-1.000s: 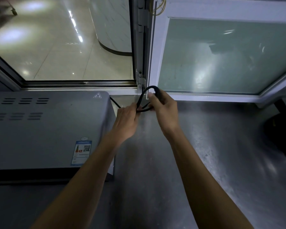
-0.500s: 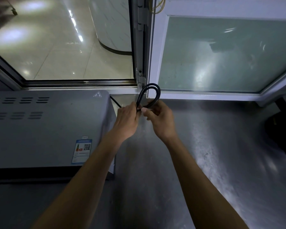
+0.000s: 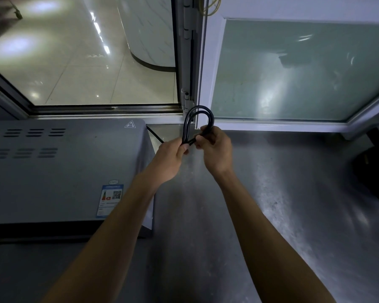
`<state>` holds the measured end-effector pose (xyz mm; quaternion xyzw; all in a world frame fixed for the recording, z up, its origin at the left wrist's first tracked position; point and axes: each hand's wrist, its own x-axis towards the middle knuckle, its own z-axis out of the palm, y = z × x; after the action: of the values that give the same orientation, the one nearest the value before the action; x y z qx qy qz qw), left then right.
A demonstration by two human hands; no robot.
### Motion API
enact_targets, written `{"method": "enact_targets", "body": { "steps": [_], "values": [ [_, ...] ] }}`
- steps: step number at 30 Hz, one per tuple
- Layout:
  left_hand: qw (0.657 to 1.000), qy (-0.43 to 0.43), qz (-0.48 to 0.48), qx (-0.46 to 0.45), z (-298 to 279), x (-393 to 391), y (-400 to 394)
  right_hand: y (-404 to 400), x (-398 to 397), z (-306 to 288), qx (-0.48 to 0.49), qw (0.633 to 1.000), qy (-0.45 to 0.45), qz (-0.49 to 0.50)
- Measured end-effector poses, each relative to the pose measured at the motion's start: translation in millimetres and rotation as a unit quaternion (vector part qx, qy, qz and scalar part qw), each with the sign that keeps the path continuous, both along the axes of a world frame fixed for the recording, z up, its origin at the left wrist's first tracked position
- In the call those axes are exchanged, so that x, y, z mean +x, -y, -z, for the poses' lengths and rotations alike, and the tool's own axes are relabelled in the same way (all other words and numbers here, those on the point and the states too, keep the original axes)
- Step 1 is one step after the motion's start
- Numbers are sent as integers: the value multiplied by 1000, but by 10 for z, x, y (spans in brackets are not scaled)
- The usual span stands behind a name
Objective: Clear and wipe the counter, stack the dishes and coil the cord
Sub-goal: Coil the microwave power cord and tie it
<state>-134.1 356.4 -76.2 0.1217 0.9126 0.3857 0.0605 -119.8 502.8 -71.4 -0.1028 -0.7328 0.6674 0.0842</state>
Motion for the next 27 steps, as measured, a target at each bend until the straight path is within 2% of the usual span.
{"method": "enact_targets", "body": {
  "steps": [5,13,18,22,27],
  "values": [
    [1000,17,15,-19,-4,13,9,-1,23,17,-12,1000,7,7],
    [998,-19,23,-51,-17,47,18,-7,78,-43,-31,999,20,-2],
    [997,-14,26,-72,-35,84,53,-65,74,-140,-3,998,11,55],
    [998,0,18,-54,-22,72,85,-110,42,-127,-17,997,21,71],
    [1000,3,-1,-16,-41,65,146,-27,31,-102,-87,991,30,99]
  ]
}}
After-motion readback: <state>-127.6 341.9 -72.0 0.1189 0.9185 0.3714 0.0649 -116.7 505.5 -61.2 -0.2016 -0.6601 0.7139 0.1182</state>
